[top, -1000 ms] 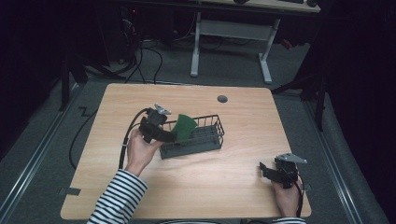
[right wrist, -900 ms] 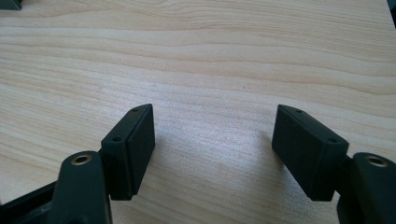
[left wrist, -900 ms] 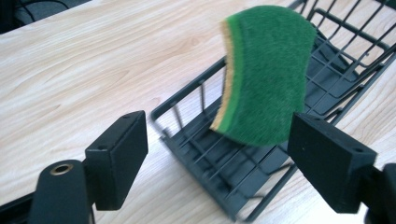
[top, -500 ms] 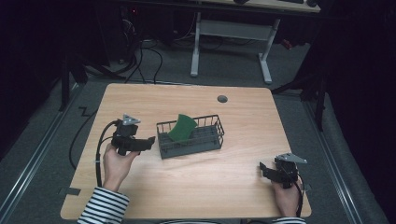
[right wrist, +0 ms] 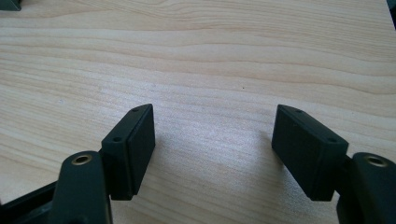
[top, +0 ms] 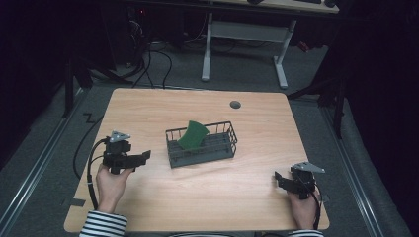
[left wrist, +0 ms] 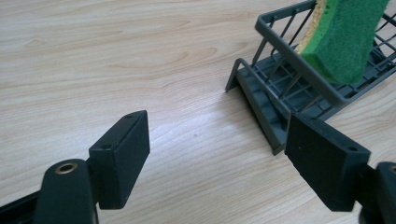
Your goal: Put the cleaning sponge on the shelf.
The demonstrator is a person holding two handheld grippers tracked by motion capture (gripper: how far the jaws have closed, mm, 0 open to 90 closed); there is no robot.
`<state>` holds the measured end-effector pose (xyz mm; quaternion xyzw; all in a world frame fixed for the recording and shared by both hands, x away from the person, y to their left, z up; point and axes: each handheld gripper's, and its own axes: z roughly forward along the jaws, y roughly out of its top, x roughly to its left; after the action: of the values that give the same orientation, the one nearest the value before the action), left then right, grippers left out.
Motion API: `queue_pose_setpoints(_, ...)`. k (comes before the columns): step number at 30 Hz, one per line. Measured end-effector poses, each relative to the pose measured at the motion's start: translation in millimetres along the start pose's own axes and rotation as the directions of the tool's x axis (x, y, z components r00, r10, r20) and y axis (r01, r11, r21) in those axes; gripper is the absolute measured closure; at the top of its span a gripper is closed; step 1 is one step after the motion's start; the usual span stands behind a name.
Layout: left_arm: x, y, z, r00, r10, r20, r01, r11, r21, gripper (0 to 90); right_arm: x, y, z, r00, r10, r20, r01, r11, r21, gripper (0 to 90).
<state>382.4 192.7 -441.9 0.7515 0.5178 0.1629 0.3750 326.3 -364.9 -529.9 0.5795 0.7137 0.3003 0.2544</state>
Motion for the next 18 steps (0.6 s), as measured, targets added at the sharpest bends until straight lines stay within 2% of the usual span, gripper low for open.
queue_pose_setpoints(13, 14.8, -29.3, 5.7, 0.9989, -0.047, 0.000, 0.047, 0.9989, 0.008, 22.2, 0.0, 0.0, 0.0, 1.0000, -0.002, 0.001, 0.002, 1.000, 0.000, 30.1)
queue_pose_setpoints(18, 19.8, -41.0, 9.5, 0.9975, -0.069, -0.015, 0.069, 0.9975, 0.012, 21.6, 0.1, 0.0, 0.1, 1.0000, -0.002, 0.001, 0.002, 1.000, 0.000, 30.1)
